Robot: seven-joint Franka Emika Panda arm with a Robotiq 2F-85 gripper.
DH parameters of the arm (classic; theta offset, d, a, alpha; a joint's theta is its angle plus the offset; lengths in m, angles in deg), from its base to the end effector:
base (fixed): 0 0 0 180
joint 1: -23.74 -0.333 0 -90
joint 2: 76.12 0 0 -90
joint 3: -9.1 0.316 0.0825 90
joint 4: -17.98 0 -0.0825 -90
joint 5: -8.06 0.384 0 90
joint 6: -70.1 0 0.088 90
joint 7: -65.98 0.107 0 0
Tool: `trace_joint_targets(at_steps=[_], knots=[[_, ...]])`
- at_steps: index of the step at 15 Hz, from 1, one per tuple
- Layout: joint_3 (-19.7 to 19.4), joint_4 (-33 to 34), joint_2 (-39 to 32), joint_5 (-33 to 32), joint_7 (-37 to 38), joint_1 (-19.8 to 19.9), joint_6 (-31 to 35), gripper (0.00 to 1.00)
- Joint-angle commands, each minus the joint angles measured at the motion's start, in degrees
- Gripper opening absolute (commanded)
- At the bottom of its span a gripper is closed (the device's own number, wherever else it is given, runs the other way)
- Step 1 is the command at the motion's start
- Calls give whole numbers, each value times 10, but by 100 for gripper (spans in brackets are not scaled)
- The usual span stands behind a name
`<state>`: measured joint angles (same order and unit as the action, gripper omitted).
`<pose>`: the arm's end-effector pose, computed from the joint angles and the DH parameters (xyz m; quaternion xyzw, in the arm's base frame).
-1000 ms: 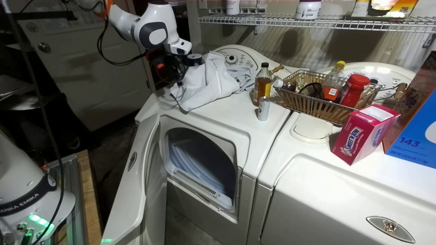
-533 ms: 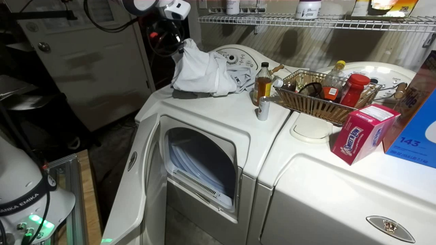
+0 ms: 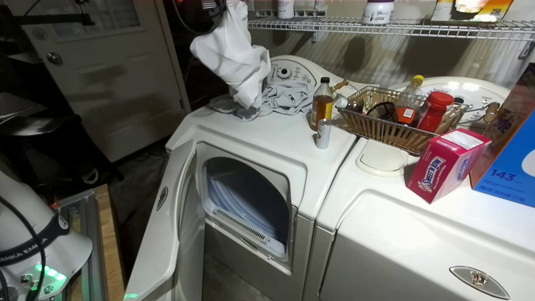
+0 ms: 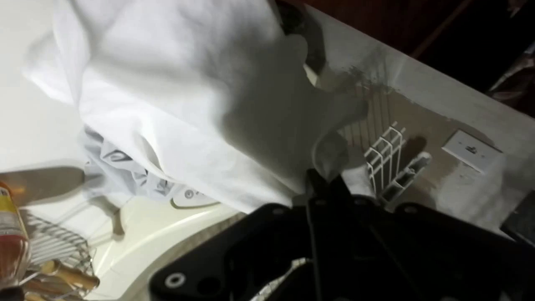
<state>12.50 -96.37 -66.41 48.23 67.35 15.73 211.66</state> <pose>0.5439 0.1105 0.6078 -0.9051 0.1077 -0.2650 0.3145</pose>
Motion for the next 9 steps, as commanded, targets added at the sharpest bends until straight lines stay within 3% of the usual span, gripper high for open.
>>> trace_joint_targets(at_steps=[1, 6, 9], knots=[[-40, 11, 50, 49, -67, 14, -51, 1], [-109, 32, 80, 77, -137, 34, -141, 1], [-131, 45, 73, 76, -163, 49, -163, 1]])
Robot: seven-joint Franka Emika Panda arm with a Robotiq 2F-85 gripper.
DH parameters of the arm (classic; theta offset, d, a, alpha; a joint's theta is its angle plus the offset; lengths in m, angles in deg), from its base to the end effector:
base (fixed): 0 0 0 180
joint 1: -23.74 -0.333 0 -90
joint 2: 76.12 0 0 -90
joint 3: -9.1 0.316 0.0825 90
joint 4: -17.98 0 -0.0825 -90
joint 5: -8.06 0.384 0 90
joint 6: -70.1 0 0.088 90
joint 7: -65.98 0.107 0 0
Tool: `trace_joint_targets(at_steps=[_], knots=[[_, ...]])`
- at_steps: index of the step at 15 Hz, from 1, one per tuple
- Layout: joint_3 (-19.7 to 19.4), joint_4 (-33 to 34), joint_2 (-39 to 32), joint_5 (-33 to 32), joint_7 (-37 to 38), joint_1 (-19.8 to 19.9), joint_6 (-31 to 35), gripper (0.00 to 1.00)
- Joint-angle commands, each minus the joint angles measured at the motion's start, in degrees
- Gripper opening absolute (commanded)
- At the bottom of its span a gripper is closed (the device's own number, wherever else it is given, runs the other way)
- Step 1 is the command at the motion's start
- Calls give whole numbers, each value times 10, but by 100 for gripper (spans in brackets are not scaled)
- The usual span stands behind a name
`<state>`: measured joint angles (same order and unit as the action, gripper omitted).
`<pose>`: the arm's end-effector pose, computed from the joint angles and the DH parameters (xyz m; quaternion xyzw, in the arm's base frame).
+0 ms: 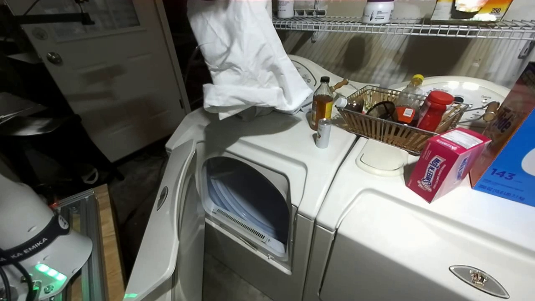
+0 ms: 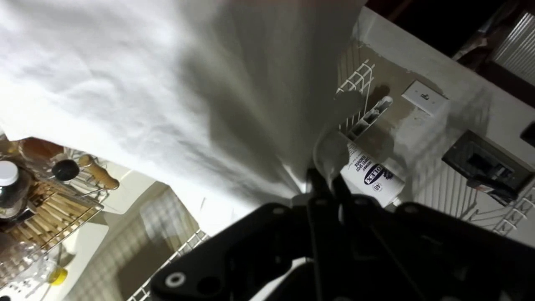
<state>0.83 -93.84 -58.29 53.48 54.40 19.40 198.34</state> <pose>0.5046 -0.0256 0.6836 -0.8819 0.0839 -0.3147 0.3408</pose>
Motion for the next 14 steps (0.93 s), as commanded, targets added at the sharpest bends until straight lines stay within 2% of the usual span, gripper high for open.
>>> trace_joint_targets(at_steps=[1, 6, 14], knots=[[-19, 23, -14, 24, -39, 16, -34, 1], [-24, 27, -71, 77, -79, 13, -65, 1], [40, 44, -200, 102, -115, 19, -52, 1]])
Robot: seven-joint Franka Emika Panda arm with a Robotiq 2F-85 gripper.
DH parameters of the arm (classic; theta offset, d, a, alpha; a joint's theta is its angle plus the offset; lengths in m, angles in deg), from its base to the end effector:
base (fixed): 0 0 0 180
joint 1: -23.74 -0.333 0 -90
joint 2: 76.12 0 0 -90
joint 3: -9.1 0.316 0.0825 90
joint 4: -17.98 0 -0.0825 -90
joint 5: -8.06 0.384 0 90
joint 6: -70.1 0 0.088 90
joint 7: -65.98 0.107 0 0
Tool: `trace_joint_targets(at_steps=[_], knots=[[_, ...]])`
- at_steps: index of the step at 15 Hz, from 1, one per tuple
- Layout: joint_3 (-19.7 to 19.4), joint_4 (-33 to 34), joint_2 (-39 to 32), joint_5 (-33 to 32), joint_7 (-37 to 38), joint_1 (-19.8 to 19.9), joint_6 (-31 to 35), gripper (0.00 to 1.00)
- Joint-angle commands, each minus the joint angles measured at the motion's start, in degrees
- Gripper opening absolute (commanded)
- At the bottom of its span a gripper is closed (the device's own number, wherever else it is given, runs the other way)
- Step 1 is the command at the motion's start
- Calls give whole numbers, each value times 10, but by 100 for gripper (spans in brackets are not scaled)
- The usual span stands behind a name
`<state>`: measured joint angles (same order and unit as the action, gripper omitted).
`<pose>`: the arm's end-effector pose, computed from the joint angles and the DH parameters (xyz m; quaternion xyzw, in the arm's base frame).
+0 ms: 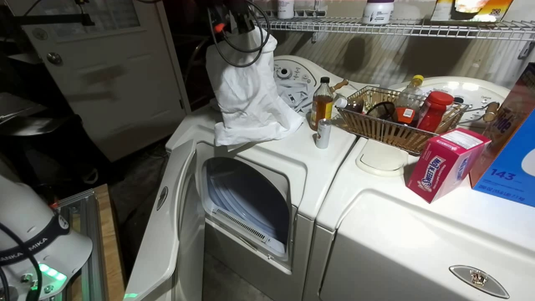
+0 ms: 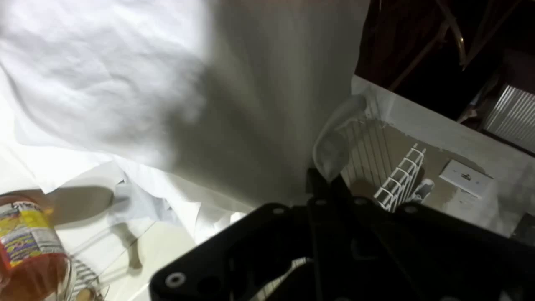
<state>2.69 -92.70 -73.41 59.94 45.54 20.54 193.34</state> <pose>0.5770 -0.0009 0.5475 -0.9086 0.0539 -0.1976 0.3640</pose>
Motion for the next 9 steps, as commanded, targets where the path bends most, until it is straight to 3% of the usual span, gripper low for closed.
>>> trace_joint_targets(at_steps=[1, 9], knots=[[28, 37, -64, 50, -36, 9, -2, 1], [67, 75, -157, 275, -122, 30, -93, 1]])
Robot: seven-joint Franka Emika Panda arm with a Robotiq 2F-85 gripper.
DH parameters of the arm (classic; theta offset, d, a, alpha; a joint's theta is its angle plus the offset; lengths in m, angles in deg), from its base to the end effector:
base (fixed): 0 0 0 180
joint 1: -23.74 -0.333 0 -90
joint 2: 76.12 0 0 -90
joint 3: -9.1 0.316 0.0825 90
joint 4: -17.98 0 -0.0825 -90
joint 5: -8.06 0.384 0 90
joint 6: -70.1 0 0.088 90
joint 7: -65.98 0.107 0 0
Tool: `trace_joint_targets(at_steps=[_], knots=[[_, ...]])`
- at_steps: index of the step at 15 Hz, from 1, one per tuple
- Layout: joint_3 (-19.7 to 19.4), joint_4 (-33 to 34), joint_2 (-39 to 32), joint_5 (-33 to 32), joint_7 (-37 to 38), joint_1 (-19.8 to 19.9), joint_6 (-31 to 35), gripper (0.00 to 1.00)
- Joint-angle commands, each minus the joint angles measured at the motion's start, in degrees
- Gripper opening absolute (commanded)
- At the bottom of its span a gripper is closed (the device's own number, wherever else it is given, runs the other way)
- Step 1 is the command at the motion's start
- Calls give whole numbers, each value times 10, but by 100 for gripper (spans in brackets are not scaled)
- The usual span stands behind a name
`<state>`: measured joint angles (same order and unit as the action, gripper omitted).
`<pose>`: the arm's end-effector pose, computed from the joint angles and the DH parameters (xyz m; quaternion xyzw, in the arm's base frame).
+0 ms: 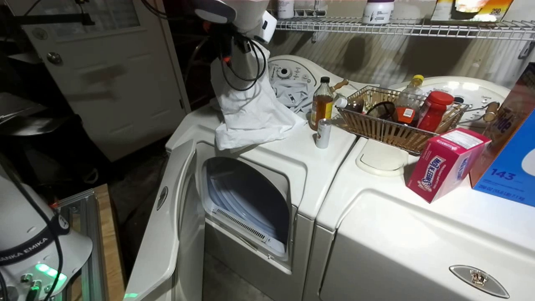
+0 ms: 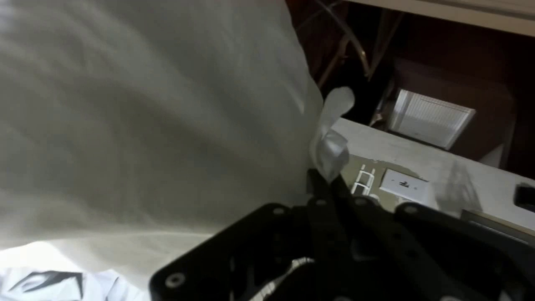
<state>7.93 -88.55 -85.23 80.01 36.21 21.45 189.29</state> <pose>0.6218 0.0608 0.4701 -0.8525 0.0449 -0.1534 0.4977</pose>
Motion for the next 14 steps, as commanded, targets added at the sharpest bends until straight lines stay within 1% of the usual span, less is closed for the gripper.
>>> trace_joint_targets(at_steps=[1, 4, 6, 8, 9, 14], knots=[[16, 39, -49, 98, -36, 24, -71, 1], [18, 49, -78, 163, -51, 34, -133, 1], [11, 49, -88, 175, -53, 39, -161, 1], [0, 43, -88, 164, -47, 46, -166, 1], [-7, 36, -84, 150, -45, 48, -154, 1], [-33, 3, -79, 128, -51, 68, -142, 1]])
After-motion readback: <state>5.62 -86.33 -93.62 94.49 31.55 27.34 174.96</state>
